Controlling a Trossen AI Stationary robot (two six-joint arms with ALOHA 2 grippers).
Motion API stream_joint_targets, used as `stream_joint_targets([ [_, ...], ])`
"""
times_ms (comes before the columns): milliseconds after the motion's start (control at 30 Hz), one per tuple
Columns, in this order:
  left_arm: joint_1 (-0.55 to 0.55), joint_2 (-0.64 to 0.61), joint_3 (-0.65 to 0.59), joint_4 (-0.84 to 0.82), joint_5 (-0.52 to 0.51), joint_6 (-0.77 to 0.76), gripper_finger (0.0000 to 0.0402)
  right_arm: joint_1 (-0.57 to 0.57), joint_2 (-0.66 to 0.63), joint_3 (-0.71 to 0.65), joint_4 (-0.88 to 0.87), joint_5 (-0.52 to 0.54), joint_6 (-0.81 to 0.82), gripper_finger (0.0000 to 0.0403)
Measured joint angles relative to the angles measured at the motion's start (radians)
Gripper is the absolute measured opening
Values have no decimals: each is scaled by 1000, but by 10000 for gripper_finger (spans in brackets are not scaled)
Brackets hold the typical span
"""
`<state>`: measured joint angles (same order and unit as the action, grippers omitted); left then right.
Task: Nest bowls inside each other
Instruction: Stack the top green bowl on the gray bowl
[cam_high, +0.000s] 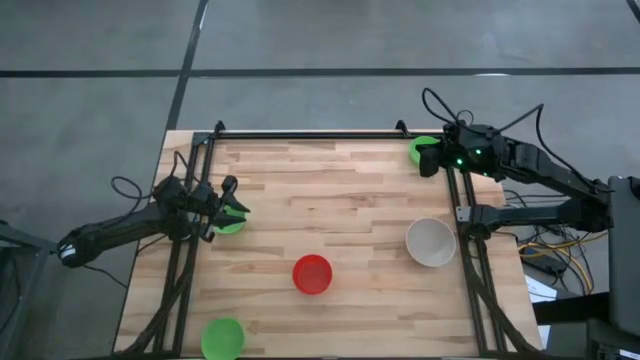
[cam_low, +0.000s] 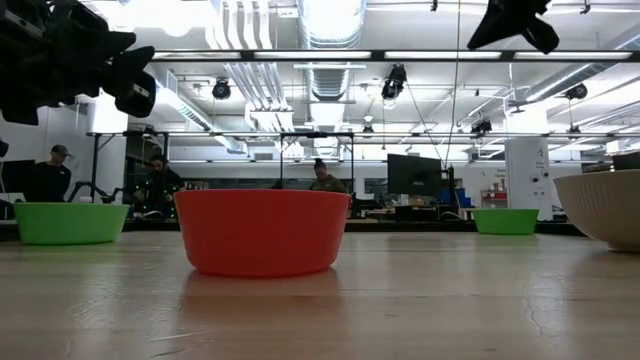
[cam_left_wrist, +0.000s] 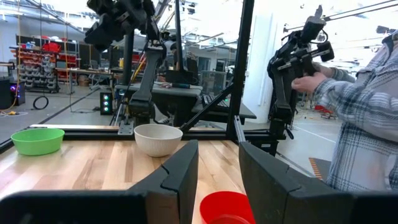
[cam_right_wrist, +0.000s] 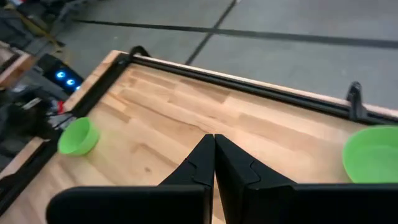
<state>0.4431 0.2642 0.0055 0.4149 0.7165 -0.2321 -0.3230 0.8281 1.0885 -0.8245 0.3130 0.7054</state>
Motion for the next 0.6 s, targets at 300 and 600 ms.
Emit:
stream_joint_targets([
  [300, 0, 0, 0, 0, 0, 0, 122, -186, 0, -83, -39, -114, 51, 8],
  [600, 0, 0, 0, 0, 0, 0, 122, -416, 46, -149, -32, -312, -8, 8],
])
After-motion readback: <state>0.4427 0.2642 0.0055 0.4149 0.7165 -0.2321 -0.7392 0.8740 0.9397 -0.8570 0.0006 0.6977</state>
